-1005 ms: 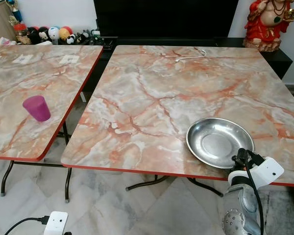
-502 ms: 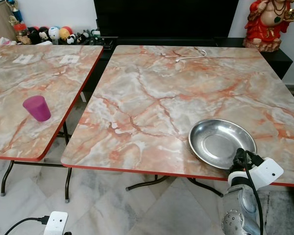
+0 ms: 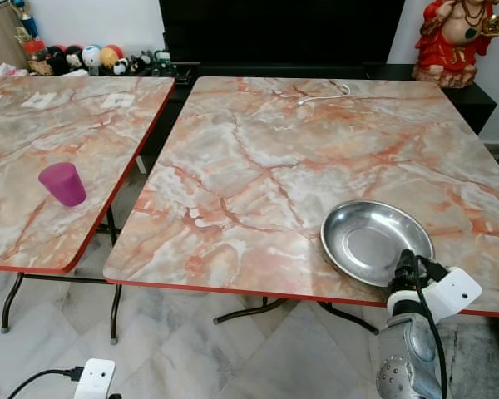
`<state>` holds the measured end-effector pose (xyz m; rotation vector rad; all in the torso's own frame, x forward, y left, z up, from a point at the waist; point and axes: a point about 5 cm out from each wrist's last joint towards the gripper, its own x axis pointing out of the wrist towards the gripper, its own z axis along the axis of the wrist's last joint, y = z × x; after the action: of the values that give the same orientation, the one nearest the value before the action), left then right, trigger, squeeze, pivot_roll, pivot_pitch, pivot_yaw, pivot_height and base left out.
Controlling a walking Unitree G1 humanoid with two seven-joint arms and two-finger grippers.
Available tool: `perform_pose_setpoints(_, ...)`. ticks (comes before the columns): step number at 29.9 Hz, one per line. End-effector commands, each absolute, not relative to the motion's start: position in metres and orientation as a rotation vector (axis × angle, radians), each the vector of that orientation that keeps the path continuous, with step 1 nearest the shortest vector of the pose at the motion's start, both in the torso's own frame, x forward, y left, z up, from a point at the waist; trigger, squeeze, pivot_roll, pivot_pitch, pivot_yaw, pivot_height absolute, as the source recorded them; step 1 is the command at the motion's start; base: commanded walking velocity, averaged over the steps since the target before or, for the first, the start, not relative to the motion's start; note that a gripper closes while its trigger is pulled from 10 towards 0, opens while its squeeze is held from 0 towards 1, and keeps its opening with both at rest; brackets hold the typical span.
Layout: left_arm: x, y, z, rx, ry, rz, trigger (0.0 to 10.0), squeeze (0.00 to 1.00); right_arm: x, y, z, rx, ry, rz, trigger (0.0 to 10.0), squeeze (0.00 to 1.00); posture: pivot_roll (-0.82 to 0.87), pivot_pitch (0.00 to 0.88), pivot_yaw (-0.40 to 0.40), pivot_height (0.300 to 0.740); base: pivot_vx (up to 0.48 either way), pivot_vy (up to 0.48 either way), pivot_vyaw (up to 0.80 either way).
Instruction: Setting the table
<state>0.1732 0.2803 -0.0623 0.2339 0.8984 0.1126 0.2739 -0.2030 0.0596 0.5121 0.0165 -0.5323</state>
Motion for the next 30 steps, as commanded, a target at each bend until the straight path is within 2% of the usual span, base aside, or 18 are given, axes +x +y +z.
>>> perform_pose_setpoints(1,0.169,0.284,-0.064,0.237,0.924,0.123,10.0,0.00,0.269,-0.197,0.055,0.503,0.034,-0.561,10.0,0.00,0.10,0.040,-0.005,0.740,0.000,0.000,0.00)
perform_pose_setpoints(11,0.169,0.284,-0.064,0.235,0.924,0.125,10.0,0.00,0.264,-0.205,0.061,0.489,-0.026,-0.634,10.0,0.00,0.10,0.033,-0.006,0.740,0.000,0.000,0.00)
perform_pose_setpoints(17,0.167,0.285,-0.064,0.237,0.929,0.128,10.0,0.00,0.262,-0.204,0.074,0.244,-0.070,-0.584,10.0,0.00,0.09,0.020,-0.006,0.740,0.000,0.000,0.00)
perform_pose_setpoints(26,0.165,0.285,-0.065,0.231,0.931,0.136,10.0,0.00,0.260,-0.219,0.103,0.101,-0.181,-0.489,10.0,0.00,0.07,0.006,-0.006,0.740,0.000,0.000,0.00)
perform_pose_setpoints(30,0.166,0.285,-0.064,0.233,0.932,0.133,10.0,0.00,0.256,-0.235,0.117,0.022,-0.231,-0.467,10.0,0.00,0.05,0.000,0.000,0.740,0.000,0.000,0.00)
